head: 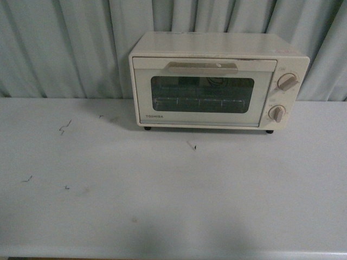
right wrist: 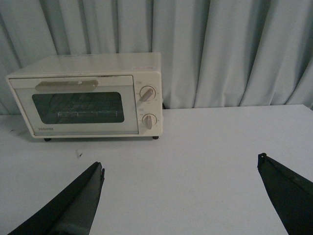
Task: Open oven
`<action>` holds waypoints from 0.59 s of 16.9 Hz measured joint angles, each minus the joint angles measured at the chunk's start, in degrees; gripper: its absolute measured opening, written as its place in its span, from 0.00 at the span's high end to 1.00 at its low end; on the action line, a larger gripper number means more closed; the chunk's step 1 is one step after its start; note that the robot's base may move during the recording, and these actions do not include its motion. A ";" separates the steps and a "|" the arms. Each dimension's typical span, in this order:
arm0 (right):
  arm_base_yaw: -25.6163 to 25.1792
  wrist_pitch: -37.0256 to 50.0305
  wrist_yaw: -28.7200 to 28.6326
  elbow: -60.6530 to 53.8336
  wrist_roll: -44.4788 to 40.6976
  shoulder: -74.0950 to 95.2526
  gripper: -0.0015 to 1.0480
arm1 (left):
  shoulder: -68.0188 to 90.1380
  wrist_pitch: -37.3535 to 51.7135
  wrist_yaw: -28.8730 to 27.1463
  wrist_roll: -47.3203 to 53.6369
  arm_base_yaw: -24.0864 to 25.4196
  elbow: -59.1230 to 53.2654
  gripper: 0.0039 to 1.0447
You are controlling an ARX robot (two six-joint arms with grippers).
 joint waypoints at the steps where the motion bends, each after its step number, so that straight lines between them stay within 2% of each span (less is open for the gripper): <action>1: 0.00 -0.02 0.00 0.00 0.00 0.00 0.06 | 0.00 0.00 0.00 0.00 0.00 0.00 0.06; 10: 0.00 -0.04 0.00 0.00 0.00 0.00 0.06 | 0.00 0.04 0.00 0.00 0.00 0.00 0.06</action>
